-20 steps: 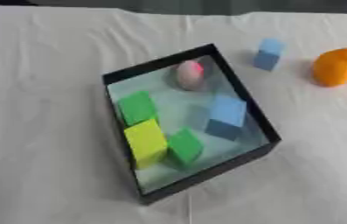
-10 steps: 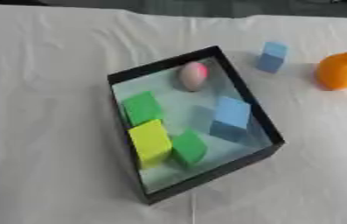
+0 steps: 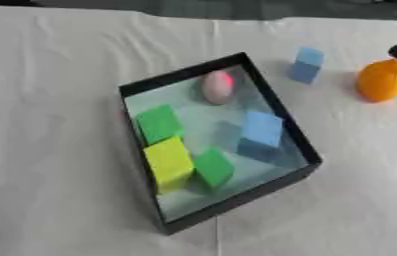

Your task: Pick up objects on the table and place them in the box.

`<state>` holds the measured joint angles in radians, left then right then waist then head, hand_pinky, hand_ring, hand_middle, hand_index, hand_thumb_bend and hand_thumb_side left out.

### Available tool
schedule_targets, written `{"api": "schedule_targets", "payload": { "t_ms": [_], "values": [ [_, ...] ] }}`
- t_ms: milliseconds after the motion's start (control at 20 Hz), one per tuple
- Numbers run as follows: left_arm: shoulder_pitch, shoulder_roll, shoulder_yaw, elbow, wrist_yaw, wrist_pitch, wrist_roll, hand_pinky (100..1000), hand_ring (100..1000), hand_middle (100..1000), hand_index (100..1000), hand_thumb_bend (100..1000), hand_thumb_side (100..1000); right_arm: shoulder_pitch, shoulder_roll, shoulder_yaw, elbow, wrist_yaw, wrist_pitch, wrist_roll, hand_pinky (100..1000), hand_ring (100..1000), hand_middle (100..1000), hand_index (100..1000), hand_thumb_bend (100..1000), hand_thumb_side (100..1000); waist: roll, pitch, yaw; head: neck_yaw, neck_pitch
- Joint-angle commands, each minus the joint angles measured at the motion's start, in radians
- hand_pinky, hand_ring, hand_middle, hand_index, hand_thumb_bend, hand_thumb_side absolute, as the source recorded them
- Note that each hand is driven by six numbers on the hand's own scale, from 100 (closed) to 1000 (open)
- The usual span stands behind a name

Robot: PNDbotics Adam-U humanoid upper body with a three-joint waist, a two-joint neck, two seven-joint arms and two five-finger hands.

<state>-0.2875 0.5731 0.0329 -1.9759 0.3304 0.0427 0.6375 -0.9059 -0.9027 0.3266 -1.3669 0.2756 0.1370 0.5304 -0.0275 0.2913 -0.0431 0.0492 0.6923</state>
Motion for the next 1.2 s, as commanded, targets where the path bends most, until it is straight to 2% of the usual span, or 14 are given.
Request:
{"api": "schedule_targets", "payload": {
  "t_ms": [50,100,150,200,300,550,750,850,950,1150,1200],
  "values": [
    [0.002,0.018,0.006,-0.009,-0.001,0.003,-0.005,651,747,744,839,438,665,-0.027,-0.019,-0.02,0.043,0.038,-0.005,0.039,887,893,812,931,449,331,0.001,-0.03,-0.004,-0.009,0.015],
    [0.004,0.019,0.007,-0.007,0.001,0.004,-0.005,650,746,743,839,438,667,-0.029,-0.018,-0.024,0.057,0.047,-0.008,0.05,892,906,819,931,449,353,0.002,-0.031,-0.006,-0.008,0.017],
    [0.006,0.019,0.008,-0.005,0.004,0.005,-0.004,650,745,742,839,438,667,-0.032,-0.017,-0.028,0.067,0.055,-0.014,0.059,900,919,828,929,375,371,0.002,-0.032,-0.007,-0.008,0.017],
    [0.008,0.019,0.008,-0.004,0.006,0.006,-0.004,649,744,742,838,436,668,-0.034,-0.016,-0.033,0.075,0.063,-0.02,0.065,902,921,831,928,450,399,0.003,-0.032,-0.008,-0.007,0.018],
    [0.01,0.019,0.007,-0.003,0.008,0.009,-0.005,648,743,741,837,432,670,-0.04,-0.012,-0.041,0.088,0.087,-0.033,0.068,904,924,838,916,448,446,0.004,-0.032,-0.01,-0.008,0.016],
    [0.011,0.016,0.004,-0.006,0.006,0.015,-0.009,647,742,738,834,431,669,-0.054,0.005,-0.047,0.12,0.13,-0.057,0.067,899,918,832,915,444,396,0.007,-0.028,-0.009,-0.01,0.009],
    [0.008,0.011,0.004,-0.012,0.003,0.016,-0.007,647,742,736,831,431,665,-0.053,0.02,-0.038,0.142,0.145,-0.067,0.07,898,921,848,927,443,405,0.012,-0.021,0.002,-0.009,0.006],
    [0.005,0.007,0.003,-0.018,0.002,0.015,-0.007,646,742,735,831,431,666,-0.047,0.027,-0.035,0.153,0.157,-0.072,0.067,897,924,856,955,442,454,0.014,-0.016,0.01,-0.01,0.004],
    [0.002,0.003,0.002,-0.021,0.002,0.017,-0.008,646,742,735,830,430,667,-0.036,0.029,-0.028,0.164,0.182,-0.076,0.062,896,924,858,964,441,457,0.017,-0.01,0.02,-0.013,-0.002],
    [0.003,-0.001,0.0,-0.023,0.003,0.019,-0.008,645,741,738,839,422,682,-0.02,0.04,-0.03,0.186,0.213,-0.085,0.048,894,922,853,939,440,443,0.022,-0.001,0.033,-0.02,-0.016],
    [0.004,-0.001,-0.001,-0.024,0.003,0.019,-0.008,645,741,739,838,417,701,-0.018,0.042,-0.032,0.192,0.218,-0.085,0.044,892,921,846,909,441,439,0.023,0.0,0.035,-0.022,-0.019]
  ]
}}
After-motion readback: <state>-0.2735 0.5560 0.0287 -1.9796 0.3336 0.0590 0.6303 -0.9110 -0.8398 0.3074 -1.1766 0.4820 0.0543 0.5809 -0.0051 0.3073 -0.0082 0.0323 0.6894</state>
